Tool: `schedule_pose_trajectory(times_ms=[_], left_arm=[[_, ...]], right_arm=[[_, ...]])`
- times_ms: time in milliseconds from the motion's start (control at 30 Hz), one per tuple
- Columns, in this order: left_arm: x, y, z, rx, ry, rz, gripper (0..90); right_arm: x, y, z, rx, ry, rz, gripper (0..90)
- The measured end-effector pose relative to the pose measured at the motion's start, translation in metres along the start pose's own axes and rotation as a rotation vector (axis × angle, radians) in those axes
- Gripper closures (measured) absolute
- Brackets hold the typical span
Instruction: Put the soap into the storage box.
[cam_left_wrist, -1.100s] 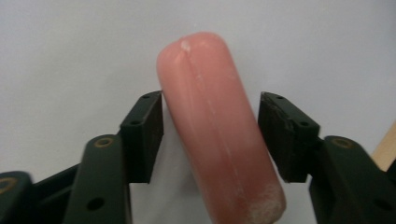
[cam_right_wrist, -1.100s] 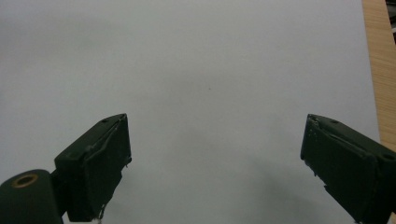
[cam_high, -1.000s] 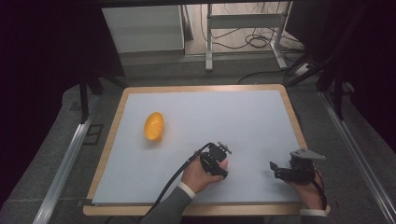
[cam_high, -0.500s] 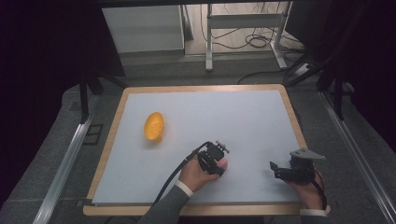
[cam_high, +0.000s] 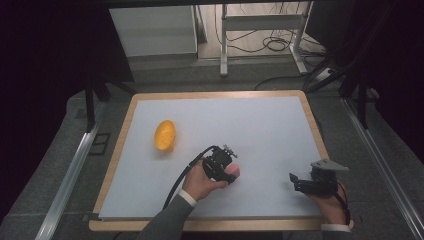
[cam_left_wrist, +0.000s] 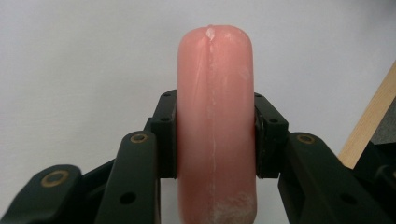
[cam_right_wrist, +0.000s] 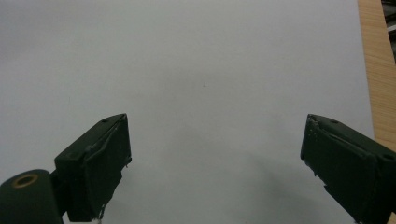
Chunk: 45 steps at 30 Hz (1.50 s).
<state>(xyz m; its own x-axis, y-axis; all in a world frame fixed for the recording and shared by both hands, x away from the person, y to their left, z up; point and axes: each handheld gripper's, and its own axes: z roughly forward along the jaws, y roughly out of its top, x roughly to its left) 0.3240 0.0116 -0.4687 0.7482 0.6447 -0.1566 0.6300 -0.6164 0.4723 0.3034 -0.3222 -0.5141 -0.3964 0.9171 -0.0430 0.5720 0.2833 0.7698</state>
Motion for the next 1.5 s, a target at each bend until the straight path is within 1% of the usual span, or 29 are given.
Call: schedule_pose_trajectory(times_ms=[233, 333, 400, 467, 500, 633, 833, 1000, 1233, 1267, 1300, 1500], left_arm=[[0.003, 0.000, -0.010, -0.008, 0.010, 0.005, 60.3], [0.005, -0.001, -0.013, -0.018, 0.005, 0.003, 60.4], [0.006, -0.002, -0.014, -0.025, 0.005, -0.007, 60.3], [0.007, -0.002, -0.015, -0.023, 0.009, -0.005, 60.3], [0.009, -0.003, -0.017, -0.028, 0.011, -0.012, 60.3], [0.012, -0.003, -0.020, -0.031, 0.014, -0.016, 60.3], [0.018, -0.005, -0.028, -0.037, 0.028, -0.018, 60.3], [0.023, -0.006, -0.033, -0.045, 0.037, -0.029, 60.3], [0.029, -0.008, -0.040, -0.050, 0.042, -0.034, 60.3], [0.030, -0.008, -0.042, -0.064, 0.055, -0.036, 60.4], [0.031, -0.009, -0.044, -0.066, 0.056, -0.035, 60.3], [0.035, -0.011, -0.050, -0.065, 0.066, -0.039, 60.3]], right_arm=[[-0.001, 0.000, 0.000, 0.000, -0.002, 0.004, 8.0], [0.000, 0.000, 0.000, 0.000, -0.001, 0.000, 8.0], [0.000, 0.000, 0.000, 0.000, -0.001, 0.000, 8.0], [-0.001, 0.000, 0.000, 0.000, -0.003, 0.001, 8.0], [-0.001, 0.000, 0.000, 0.000, -0.003, 0.001, 8.0], [-0.001, 0.000, 0.000, 0.000, -0.004, 0.003, 8.0], [0.000, -0.001, 0.001, 0.004, -0.001, 0.000, 8.0], [0.000, -0.001, 0.001, 0.004, -0.001, 0.000, 8.0], [0.000, -0.001, 0.002, 0.008, -0.002, -0.005, 8.0], [0.000, -0.001, 0.002, 0.008, -0.002, -0.006, 8.0], [0.000, -0.001, 0.002, 0.008, -0.002, -0.006, 8.0], [0.000, -0.001, 0.002, 0.010, -0.002, -0.005, 8.0]])
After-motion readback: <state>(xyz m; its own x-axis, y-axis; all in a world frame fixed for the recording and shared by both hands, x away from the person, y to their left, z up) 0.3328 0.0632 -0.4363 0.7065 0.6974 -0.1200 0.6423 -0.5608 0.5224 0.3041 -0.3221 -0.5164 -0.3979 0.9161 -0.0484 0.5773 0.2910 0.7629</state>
